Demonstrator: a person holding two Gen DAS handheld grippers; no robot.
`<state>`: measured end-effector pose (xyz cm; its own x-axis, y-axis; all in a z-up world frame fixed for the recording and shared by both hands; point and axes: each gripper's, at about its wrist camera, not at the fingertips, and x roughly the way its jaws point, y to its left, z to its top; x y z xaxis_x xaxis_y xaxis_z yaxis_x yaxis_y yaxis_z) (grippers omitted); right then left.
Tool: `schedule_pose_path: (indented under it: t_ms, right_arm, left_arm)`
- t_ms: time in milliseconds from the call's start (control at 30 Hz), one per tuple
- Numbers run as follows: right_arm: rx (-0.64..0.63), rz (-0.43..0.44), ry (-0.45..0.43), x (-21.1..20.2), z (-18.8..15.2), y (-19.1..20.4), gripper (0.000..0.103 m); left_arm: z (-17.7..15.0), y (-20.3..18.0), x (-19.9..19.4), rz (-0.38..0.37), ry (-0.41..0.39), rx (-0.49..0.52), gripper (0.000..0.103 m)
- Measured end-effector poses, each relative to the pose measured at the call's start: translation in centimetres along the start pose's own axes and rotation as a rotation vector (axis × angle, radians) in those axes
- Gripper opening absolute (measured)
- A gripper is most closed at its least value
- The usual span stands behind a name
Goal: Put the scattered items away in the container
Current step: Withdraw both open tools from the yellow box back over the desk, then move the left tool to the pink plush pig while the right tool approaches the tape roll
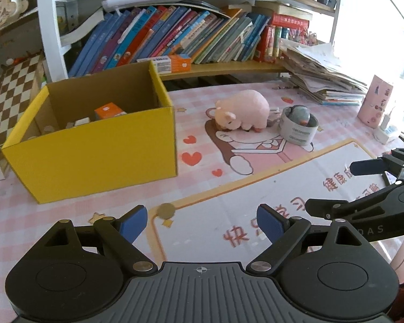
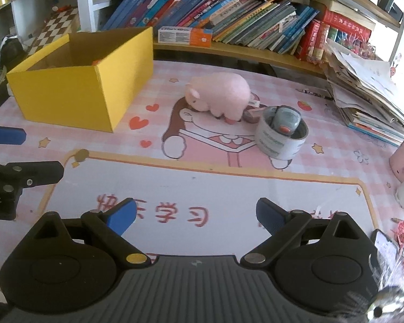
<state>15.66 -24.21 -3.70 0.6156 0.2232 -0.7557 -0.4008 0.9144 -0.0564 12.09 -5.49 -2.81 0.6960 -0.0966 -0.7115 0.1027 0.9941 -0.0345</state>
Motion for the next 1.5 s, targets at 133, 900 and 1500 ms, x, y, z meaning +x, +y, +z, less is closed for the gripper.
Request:
schedule_pose_path:
  t_ms: [133, 900, 1500]
  right_arm:
    - [-0.002, 0.004, 0.002, 0.5, 0.0, -1.9, 0.096]
    - [0.047, 0.015, -0.009, 4.4, 1.5, -11.1, 0.096]
    - [-0.004, 0.015, -0.038, 9.3, 4.4, -13.6, 0.096]
  left_arm:
    - [0.6, -1.5, 1.0, 0.002, 0.003, -0.002, 0.091]
    - [5.1, -7.6, 5.9, 0.072, -0.005, 0.069, 0.091]
    - [10.1, -8.3, 12.2, 0.137, -0.017, 0.172, 0.091]
